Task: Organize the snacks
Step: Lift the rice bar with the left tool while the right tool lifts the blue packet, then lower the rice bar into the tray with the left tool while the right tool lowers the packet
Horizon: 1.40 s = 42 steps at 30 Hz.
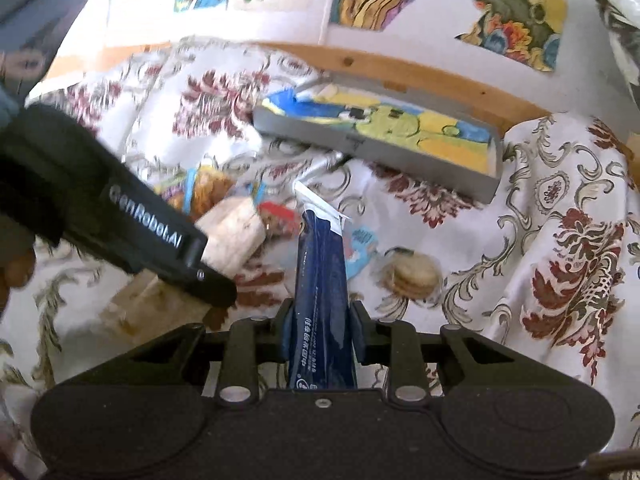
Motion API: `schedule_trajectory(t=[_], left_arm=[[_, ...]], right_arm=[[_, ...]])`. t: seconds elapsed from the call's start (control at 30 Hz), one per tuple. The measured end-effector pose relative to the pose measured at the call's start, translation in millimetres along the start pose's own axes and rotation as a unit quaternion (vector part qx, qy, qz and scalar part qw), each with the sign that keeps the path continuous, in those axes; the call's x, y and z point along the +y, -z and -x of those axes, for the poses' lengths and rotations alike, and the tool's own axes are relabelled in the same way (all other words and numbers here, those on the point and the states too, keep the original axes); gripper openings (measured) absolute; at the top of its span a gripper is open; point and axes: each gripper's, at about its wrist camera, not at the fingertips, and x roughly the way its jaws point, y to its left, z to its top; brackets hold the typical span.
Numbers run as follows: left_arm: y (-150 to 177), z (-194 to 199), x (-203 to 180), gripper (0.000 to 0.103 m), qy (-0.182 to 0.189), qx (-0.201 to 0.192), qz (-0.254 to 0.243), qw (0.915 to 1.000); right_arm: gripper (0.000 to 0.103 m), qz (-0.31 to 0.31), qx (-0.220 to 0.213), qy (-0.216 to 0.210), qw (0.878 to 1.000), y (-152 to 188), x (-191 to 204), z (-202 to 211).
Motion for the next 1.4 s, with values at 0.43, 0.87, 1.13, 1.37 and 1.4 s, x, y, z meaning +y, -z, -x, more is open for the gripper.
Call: schedule_trajectory(t=[0.43, 0.87, 1.13, 1.37, 1.4], left_arm=[[-29.5, 20.8, -14.6, 0.032, -0.006, -0.049, -0.030, 0.9983], [-152.2, 40.8, -45.4, 0.032, -0.017, -0.063, -0.072, 0.9953], [-215.6, -2.4, -47.8, 0.032, 0.002, -0.133, -0.092, 0.9868], [-246.4, -58.1, -33.6, 0.032, 0.010, -0.163, -0.077, 0.9835], [-248.3, -64.3, -30.1, 0.032, 0.012, -0.165, -0.075, 0.9833]], right_arm=[[0.029, -0.062, -0.075, -0.013, 0.995, -20.0, -21.8, 17.4], [0.030, -0.041, -0.160, 0.022, 0.986, -73.6, -57.7, -9.1], [0.030, -0.043, -0.167, 0.049, 0.984, -131.3, -102.1, -77.8], [0.030, -0.058, -0.145, 0.064, 0.986, -155.3, -132.3, -134.8], [0.030, -0.055, -0.142, 0.067, 0.986, -156.0, -134.3, -140.8]])
